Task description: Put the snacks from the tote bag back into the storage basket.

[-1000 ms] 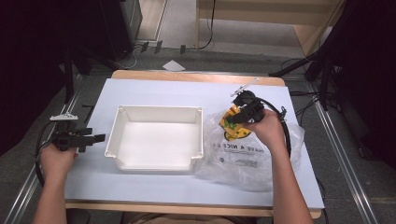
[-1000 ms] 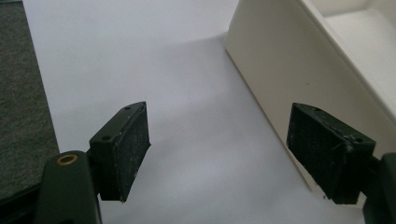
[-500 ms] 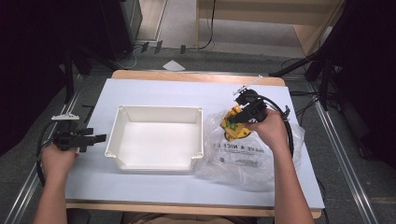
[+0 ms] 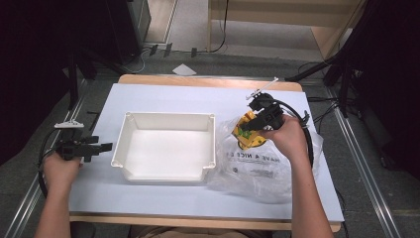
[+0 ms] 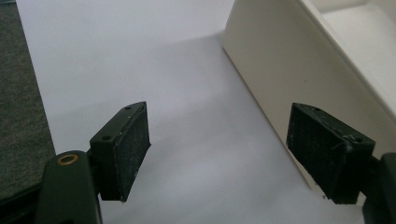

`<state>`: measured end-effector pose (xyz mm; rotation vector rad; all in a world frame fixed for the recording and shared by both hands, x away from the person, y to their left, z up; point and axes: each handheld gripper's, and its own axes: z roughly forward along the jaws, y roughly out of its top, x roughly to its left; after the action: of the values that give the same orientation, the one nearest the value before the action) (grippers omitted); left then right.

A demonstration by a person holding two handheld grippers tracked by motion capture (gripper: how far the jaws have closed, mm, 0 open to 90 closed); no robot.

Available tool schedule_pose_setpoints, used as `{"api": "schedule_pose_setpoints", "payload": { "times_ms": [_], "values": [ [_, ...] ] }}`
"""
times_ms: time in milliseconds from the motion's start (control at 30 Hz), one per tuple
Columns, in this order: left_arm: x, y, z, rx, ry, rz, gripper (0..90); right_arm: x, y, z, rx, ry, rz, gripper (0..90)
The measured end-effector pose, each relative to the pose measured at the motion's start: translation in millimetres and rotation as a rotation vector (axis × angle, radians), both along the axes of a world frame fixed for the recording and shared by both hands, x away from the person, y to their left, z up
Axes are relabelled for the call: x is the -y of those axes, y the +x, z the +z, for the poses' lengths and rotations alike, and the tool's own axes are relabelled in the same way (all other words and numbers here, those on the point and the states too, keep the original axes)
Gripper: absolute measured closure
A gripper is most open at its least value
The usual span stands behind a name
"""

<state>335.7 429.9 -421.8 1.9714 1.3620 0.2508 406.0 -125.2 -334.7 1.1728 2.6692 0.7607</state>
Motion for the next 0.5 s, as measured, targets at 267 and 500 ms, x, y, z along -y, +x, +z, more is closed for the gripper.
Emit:
{"api": "schedule_pose_setpoints", "payload": {
  "times_ms": [267, 500],
  "values": [
    [-0.4, -0.9, 1.4, 0.015, 0.006, -0.003, 22.7, -1.7, -4.4, 6.4, 0.002, 0.013, 0.013, 54.3],
    [-2.6, -1.8, 3.2, 0.020, -0.020, -0.004, 22.8, -5.9, -7.1, 10.3, 0.006, 0.014, 0.018, 54.2]
  ]
}}
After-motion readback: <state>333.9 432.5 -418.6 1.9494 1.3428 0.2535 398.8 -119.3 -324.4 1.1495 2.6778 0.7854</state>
